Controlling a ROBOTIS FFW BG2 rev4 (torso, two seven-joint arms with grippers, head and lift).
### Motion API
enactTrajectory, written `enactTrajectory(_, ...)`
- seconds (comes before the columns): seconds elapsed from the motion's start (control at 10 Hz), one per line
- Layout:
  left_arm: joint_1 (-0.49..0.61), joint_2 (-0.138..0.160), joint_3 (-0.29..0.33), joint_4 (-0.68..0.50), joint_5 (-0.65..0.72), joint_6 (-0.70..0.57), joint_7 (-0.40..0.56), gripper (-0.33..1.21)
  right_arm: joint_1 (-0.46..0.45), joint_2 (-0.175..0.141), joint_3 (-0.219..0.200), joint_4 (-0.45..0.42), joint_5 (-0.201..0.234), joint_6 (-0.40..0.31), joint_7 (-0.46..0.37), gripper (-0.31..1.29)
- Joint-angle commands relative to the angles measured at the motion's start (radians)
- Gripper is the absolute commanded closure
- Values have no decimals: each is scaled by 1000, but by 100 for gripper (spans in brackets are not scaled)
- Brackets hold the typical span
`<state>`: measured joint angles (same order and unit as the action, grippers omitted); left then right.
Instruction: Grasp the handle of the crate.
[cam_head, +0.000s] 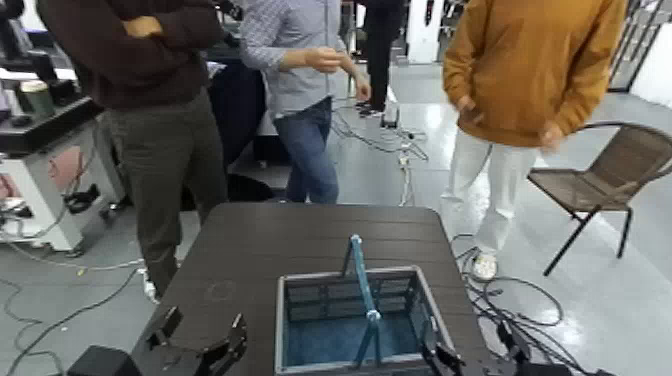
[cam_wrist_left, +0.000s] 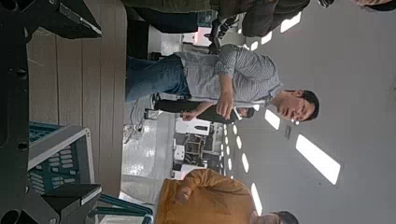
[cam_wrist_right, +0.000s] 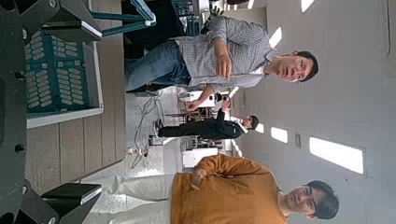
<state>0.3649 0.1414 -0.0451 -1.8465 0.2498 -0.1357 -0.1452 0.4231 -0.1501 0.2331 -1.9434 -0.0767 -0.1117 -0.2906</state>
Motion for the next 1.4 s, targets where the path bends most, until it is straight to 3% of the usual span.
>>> enactTrajectory(0.1,-1,0,-2,6,16,-2,1,12,-1,0,2,1,-2,1,1,16)
enactTrajectory(0.4,-12,7,-9,7,52,36,-2,12,-3,0,3,6,-6,0,1,16)
enactTrajectory(0.6,-58,38,-18,-11,154,165,-16,12,-4,1,3,9,-8,-2,1,16)
enactTrajectory(0.8,-149,95,-13,-10,304,326,-82,12,-9,1,8,15,-11,0,1,16)
enactTrajectory(1.0,-244,121,-12,6,425,501,-116,12,-14,1,14,21,-15,-3,1,16)
enactTrajectory(1.4,-442,167,-56,167,749,774,-134,13,-21,0,20,27,-20,-5,1,16)
